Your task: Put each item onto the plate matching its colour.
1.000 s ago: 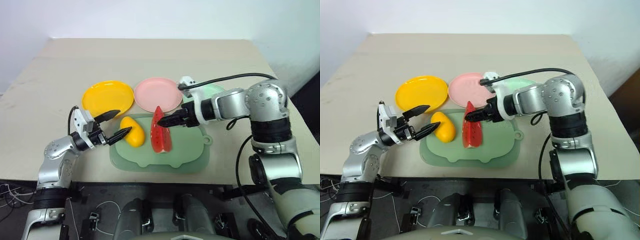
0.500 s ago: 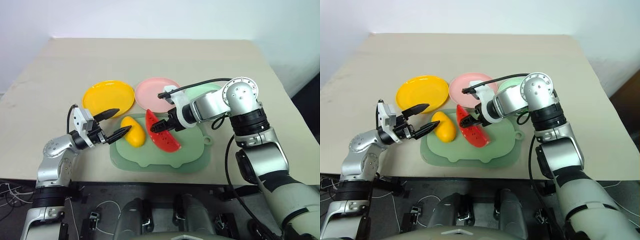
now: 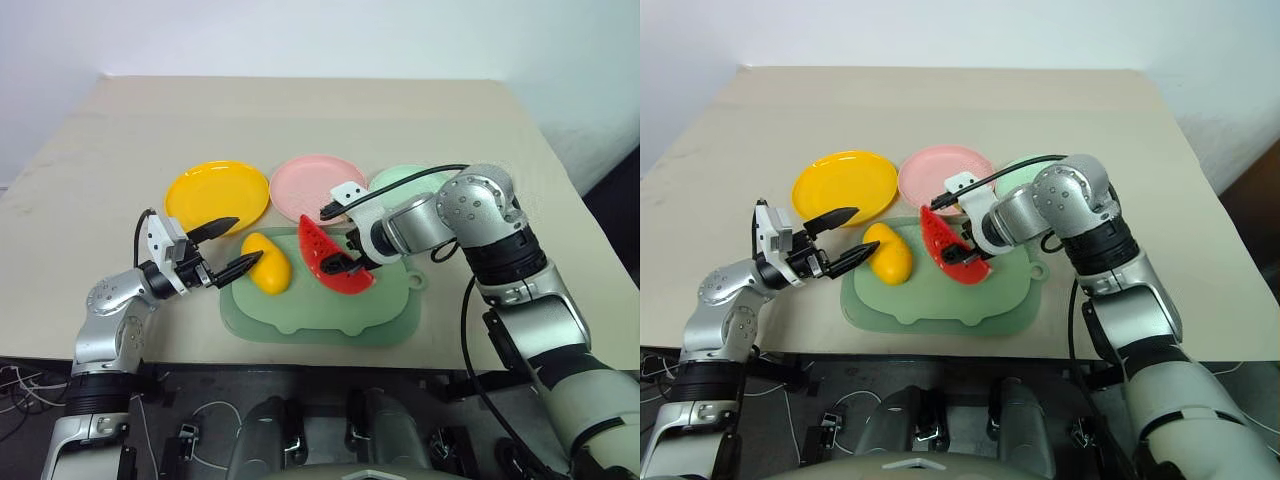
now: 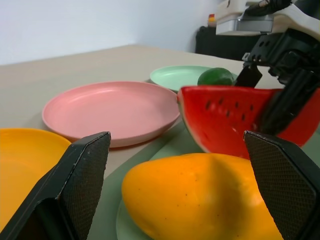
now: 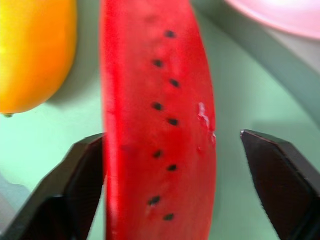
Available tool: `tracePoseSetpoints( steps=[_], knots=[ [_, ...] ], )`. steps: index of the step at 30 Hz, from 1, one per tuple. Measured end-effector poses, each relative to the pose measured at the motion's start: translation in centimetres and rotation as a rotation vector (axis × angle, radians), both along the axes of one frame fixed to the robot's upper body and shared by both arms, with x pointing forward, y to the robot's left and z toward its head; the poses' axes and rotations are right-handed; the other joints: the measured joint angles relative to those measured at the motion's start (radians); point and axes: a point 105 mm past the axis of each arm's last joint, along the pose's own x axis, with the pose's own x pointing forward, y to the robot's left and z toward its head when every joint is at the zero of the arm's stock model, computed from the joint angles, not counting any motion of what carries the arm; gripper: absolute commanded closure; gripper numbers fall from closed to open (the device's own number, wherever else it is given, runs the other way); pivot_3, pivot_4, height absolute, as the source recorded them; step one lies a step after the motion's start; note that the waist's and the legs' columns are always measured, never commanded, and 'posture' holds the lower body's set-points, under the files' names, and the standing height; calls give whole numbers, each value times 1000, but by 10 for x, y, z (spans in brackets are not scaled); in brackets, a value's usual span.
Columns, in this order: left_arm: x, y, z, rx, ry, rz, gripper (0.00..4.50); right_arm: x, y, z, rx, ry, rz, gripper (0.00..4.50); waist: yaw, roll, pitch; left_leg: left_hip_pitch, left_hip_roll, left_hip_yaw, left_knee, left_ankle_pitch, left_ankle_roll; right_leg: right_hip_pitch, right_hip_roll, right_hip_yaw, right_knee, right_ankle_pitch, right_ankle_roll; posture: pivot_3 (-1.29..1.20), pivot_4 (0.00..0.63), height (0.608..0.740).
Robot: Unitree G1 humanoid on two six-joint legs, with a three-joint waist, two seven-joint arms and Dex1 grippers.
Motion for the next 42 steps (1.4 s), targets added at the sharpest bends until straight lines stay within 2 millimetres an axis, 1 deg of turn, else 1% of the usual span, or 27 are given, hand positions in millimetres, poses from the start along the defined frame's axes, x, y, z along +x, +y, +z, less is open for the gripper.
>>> tracePoseSetpoints(
  steps=[2, 4, 5, 8, 11, 14, 15, 17, 18, 19, 20, 21, 24, 26, 28, 32, 36, 42],
  knots=[
    [1, 0, 2, 0, -6, -2, 0, 0, 0, 1, 1, -11, 8, 1695, 0, 0, 0, 0, 0, 0, 0, 0, 0, 0, 0, 0, 0, 0, 0, 0, 150, 696],
    [2, 0, 2, -1, -7, -2, 0, 0, 1, 3, 3, -25, 18, 2297, 0, 0, 0, 0, 0, 0, 0, 0, 0, 0, 0, 0, 0, 0, 0, 0, 150, 696],
    [3, 1, 2, -1, -4, 0, 0, 0, 0, 4, 3, -29, 19, 2470, 0, 0, 0, 0, 0, 0, 0, 0, 0, 0, 0, 0, 0, 0, 0, 0, 150, 696],
    [3, 2, 0, -2, 1, 4, 0, -3, 1, 12, 61, -48, 49, 2517, 1, 0, 0, -1, 0, 0, 0, 0, 0, -1, 0, 0, -1, 0, 0, 0, 150, 696],
    [3, 3, 1, 3, -5, 5, 0, -6, 6, 36, 172, -102, 102, 2517, 1, 0, 0, -2, 0, 0, 0, 0, 0, -1, 0, 0, -1, 0, 0, 0, 150, 696],
    [3, 3, 2, 6, -9, 8, 0, 8, 1, 65, 246, -220, 92, 2517, 1, 0, 0, -2, 0, 0, 0, 0, 0, -1, 0, 0, -2, -1, 2, 0, 150, 696],
    [3, 3, 2, 5, -11, 10, 0, 13, 0, 71, 258, -244, 85, 2517, 1, 0, 0, -2, 0, 0, 0, 0, 0, -1, 0, 0, -2, -1, 2, 0, 150, 696],
    [3, 2, 5, -5, -21, 17, 0, 29, -3, 80, 283, -292, 48, 2517, 0, 0, 0, -2, 0, 0, -1, 0, 0, -1, 1, 0, -2, -1, 1, 0, 150, 696],
    [3, 2, 5, -8, -24, 19, 0, 41, -7, 80, 286, -309, 17, 2517, 0, 0, 0, -1, 0, 0, -1, 0, 0, -1, 1, 0, -2, -1, 1, 0, 150, 696],
    [3, 2, 6, -7, -28, 21, 0, 53, -12, 76, 279, -318, -20, 2517, 0, 0, 0, -2, 0, 0, -1, 0, 0, -1, 1, 0, -2, -1, 1, 0, 150, 696],
    [3, 2, 6, -7, -30, 24, 0, 60, -14, 72, 278, -319, -38, 2517, 0, 0, 0, -2, 0, 1, -1, 0, 0, -1, 1, 0, -2, 0, 0, 0, 150, 696],
    [3, 3, 7, -7, -33, 28, 0, 71, -14, 63, 268, -313, -65, 2517, -1, 0, 0, -2, 0, 1, -1, 0, 0, -2, 1, 0, -2, 0, 0, 0, 150, 696],
    [3, 4, 8, -8, -43, 38, 0, 94, -9, 41, 234, -304, -109, 2517, -11, 1, 0, -2, 0, 2, -1, 0, -1, -3, 1, 0, 1, 0, 0, 0, 150, 696],
    [3, 5, 9, -8, -55, 48, 0, 104, -3, 32, 210, -324, -116, 2517, -20, 1, 1, -4, 0, 2, -1, 1, -1, -5, 1, 0, 2, 0, 0, 0, 150, 696],
    [3, 6, 10, -8, -60, 52, 0, 111, 1, 30, 189, -355, -120, 2517, -25, 1, 1, -4, 0, 2, -1, 1, -1, -5, 1, 0, 3, 0, 0, 0, 150, 696],
    [2, 8, 9, -3, -59, 59, 0, 119, 13, 27, 191, -379, -122, 2517, -28, 1, 1, -4, 1, 2, -1, 1, -2, -5, 1, 0, 3, 0, 0, 0, 150, 696],
    [1, 12, 8, 6, -65, 71, 0, 118, 25, 18, 181, -370, -106, 2517, -28, 1, 1, -4, 1, 2, -1, 1, -2, -5, 1, 0, 3, 0, 0, 0, 150, 696],
    [-1, 15, 5, 7, -57, 83, 0, 116, 37, 19, 172, -376, -82, 2517, -28, 1, 1, -4, 1, 2, -1, 1, -2, -6, 1, 1, 3, 0, 0, 0, 150, 696]
  ],
)
